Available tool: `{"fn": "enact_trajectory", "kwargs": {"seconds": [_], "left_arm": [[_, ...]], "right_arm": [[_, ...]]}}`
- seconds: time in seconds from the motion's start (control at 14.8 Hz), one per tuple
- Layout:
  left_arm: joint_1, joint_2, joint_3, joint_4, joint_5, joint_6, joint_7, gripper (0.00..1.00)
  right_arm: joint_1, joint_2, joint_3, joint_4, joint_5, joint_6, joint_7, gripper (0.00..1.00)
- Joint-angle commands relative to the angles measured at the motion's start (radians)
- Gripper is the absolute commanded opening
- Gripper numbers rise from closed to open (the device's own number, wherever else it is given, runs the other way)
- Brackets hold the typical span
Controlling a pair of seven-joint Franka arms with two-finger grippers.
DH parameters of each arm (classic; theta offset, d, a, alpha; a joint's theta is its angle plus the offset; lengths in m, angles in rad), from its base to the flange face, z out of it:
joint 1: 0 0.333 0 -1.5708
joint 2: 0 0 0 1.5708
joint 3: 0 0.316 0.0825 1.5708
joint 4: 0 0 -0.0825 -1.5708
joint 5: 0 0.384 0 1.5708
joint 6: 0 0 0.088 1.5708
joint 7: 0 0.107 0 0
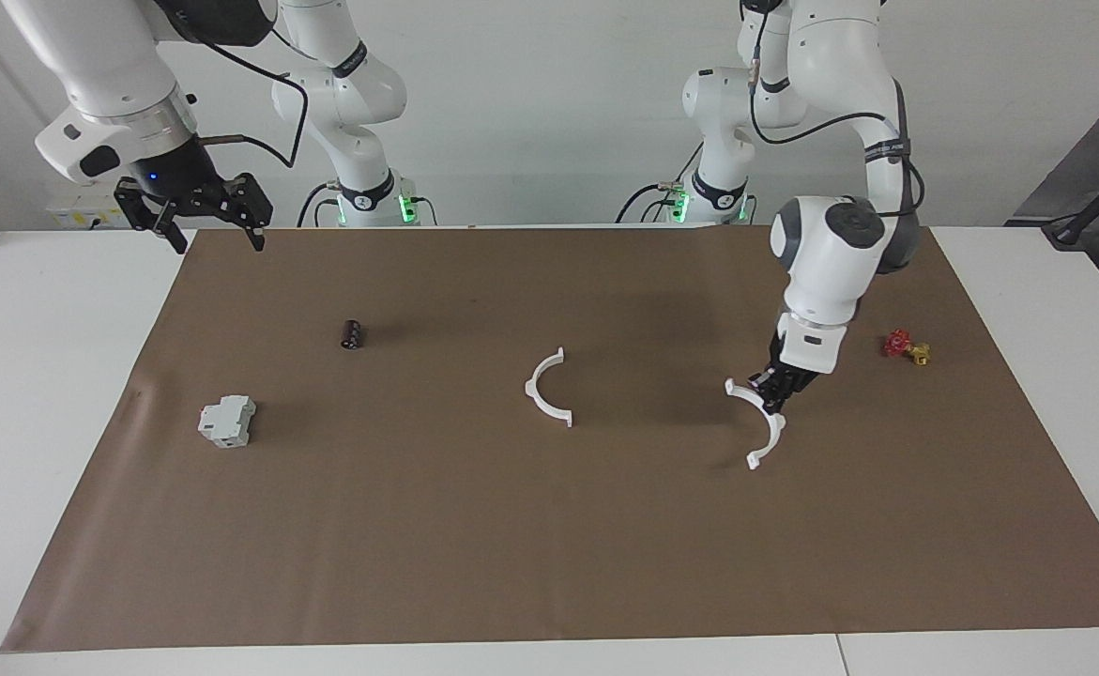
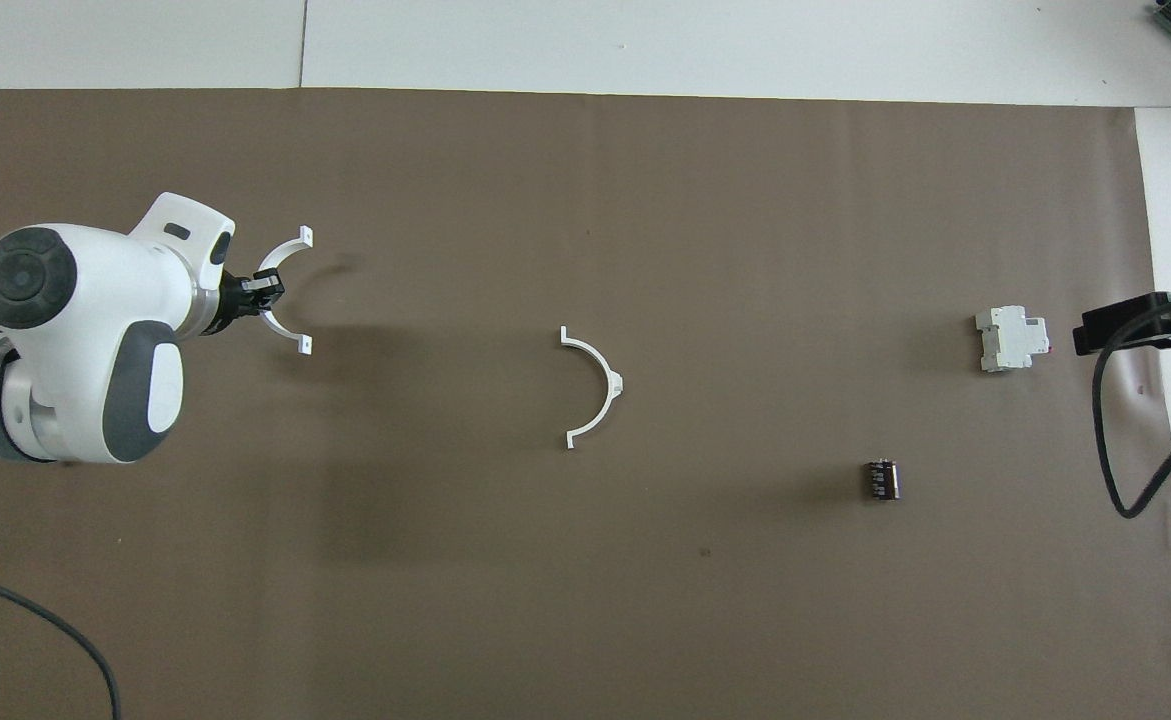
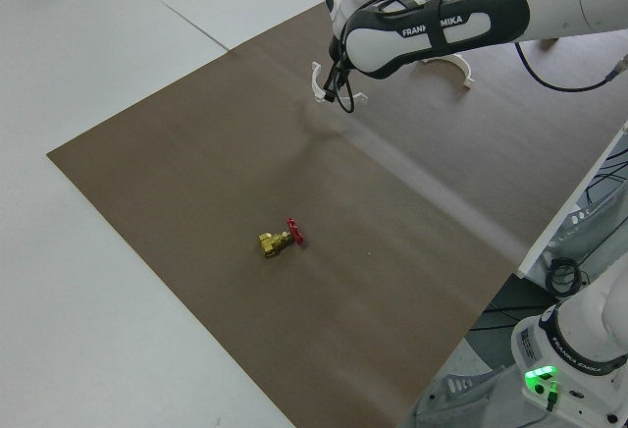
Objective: Assemble drain pipe with both arms
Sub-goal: 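Carry the clamp half to the placed half with the left gripper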
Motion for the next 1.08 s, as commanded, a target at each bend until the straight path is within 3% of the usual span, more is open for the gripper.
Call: {"fn": "enact_trajectory", "kwargs": {"seconds": [0.0, 0.34, 1.01], "left_arm": [[-0.117, -0.018, 0.019, -0.003, -0.003, -0.025, -0.169, 0.0], [-0.213, -0.025, 0.019, -0.012, 0.002, -0.016, -0.402, 0.0], [-0.328, -0.037, 0.02, -0.03, 0.049, -0.019, -0.571, 0.0]], "right_arm": [[-0.014, -0.01, 0.007, -0.005, 0.014, -0.008, 0.013, 1.0], [-0.012, -0.01, 0.007, -0.005, 0.014, -0.008, 0.014, 1.0], [-0.014, -0.01, 0.007, -0.005, 0.014, -0.008, 0.013, 1.0]]}}
